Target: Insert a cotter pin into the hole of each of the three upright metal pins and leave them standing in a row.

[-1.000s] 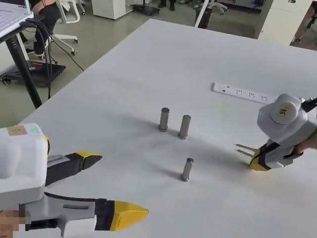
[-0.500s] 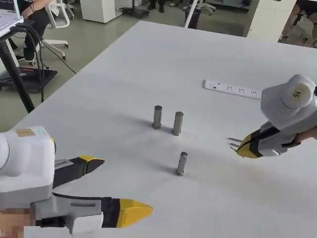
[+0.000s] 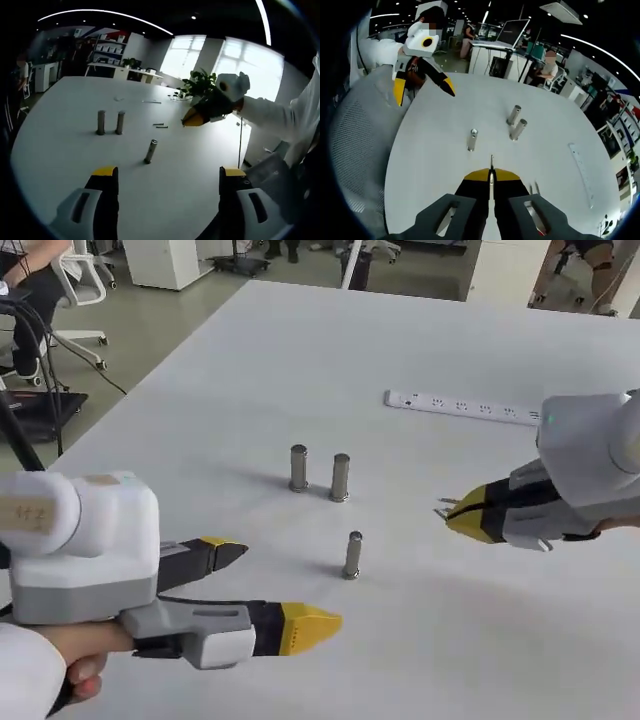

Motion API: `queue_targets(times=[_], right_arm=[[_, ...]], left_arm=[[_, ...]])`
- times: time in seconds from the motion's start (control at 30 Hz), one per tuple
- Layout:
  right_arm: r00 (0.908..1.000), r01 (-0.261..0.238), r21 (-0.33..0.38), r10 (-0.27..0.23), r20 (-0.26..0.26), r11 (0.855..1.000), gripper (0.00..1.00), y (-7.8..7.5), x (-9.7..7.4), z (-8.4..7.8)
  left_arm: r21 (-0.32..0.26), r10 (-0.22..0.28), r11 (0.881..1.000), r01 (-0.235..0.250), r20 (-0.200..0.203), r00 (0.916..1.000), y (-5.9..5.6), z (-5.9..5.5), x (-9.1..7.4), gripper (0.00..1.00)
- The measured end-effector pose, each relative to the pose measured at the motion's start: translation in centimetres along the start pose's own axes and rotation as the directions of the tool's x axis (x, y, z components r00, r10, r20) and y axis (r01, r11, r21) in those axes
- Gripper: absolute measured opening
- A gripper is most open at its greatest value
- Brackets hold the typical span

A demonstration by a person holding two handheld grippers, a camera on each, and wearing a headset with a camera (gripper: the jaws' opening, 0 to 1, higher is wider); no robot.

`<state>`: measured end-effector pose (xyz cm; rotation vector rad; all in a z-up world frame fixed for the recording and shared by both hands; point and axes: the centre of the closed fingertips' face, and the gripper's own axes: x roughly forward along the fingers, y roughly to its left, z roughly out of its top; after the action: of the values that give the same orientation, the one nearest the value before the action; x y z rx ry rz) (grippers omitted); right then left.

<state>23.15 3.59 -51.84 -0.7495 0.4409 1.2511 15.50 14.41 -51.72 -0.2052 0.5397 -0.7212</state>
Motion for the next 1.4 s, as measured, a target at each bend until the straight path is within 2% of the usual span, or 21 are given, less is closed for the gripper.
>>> queue_targets(times=[0.17,0.3,0.4,0.53,0.57,0.63,0.77,0.83,0.93,1.07,1.13,1.23,1.4], right_arm=[[0.9957,0.060,0.020,-0.061,0.069,0.998,0.00,0.6,-0.4,1.2],[0.9887,0.103,0.048,-0.108,0.104,0.993,0.00,2.0,-0.6,2.2],[0.9837,0.117,0.037,-0.121,0.133,0.992,0.00,3.0,-0.7,3.1],[0.9822,0.132,0.000,-0.130,0.135,0.991,0.00,4.1,-0.5,3.6],[0.9818,0.131,0.003,-0.130,0.139,0.991,0.00,4.4,-0.5,3.7],[0.9764,0.111,0.049,-0.118,0.180,0.993,0.00,5.2,-0.3,4.5],[0.9784,0.120,0.020,-0.121,0.168,0.993,0.00,6.2,0.1,4.6],[0.9787,0.121,0.009,-0.121,0.166,0.993,0.00,6.7,0.2,4.7],[0.9795,0.124,-0.005,-0.122,0.160,0.992,0.00,7.0,0.2,4.7],[0.9799,0.132,-0.018,-0.127,0.154,0.991,0.00,7.1,0.0,4.6],[0.9803,0.137,-0.031,-0.131,0.148,0.990,0.00,7.1,-0.1,4.6],[0.9809,0.133,-0.039,-0.126,0.148,0.990,0.00,7.3,-0.2,4.7],[0.9837,0.129,-0.066,-0.119,0.135,0.989,0.00,7.5,-0.2,4.6]], left_arm=[[-0.002,-0.027,1.000,0.027,0.008,0.9996,-0.6,0.9,1.2,0.80],[-0.003,-0.072,0.997,0.072,-0.010,0.9974,-1.4,1.2,2.0,0.72],[-0.014,-0.095,0.995,0.094,-0.012,0.9954,-1.9,1.4,2.6,0.65],[-0.032,-0.133,0.991,0.132,-0.010,0.9911,-2.7,1.9,3.3,0.54],[-0.039,-0.140,0.989,0.139,-0.011,0.9901,-2.8,1.9,3.4,0.53],[-0.075,-0.170,0.983,0.167,-0.037,0.9847,-3.4,1.8,3.7,0.49],[-0.099,-0.213,0.974,0.206,-0.076,0.9740,-4.4,1.5,3.9,0.34],[-0.110,-0.232,0.969,0.223,-0.075,0.9699,-4.9,1.7,3.9,0.28],[-0.140,-0.255,0.960,0.242,-0.080,0.9637,-5.5,1.7,3.9,0.24],[-0.155,-0.257,0.958,0.242,-0.084,0.9628,-5.5,1.7,4.0,0.17],[-0.163,-0.240,0.961,0.224,-0.080,0.9675,-5.2,1.7,4.2,0.17],[-0.194,-0.247,0.955,0.226,-0.089,0.9649,-5.2,1.6,4.2,0.14],[-0.201,-0.253,0.952,0.231,-0.095,0.9627,-5.4,1.6,4.1,0.08]])
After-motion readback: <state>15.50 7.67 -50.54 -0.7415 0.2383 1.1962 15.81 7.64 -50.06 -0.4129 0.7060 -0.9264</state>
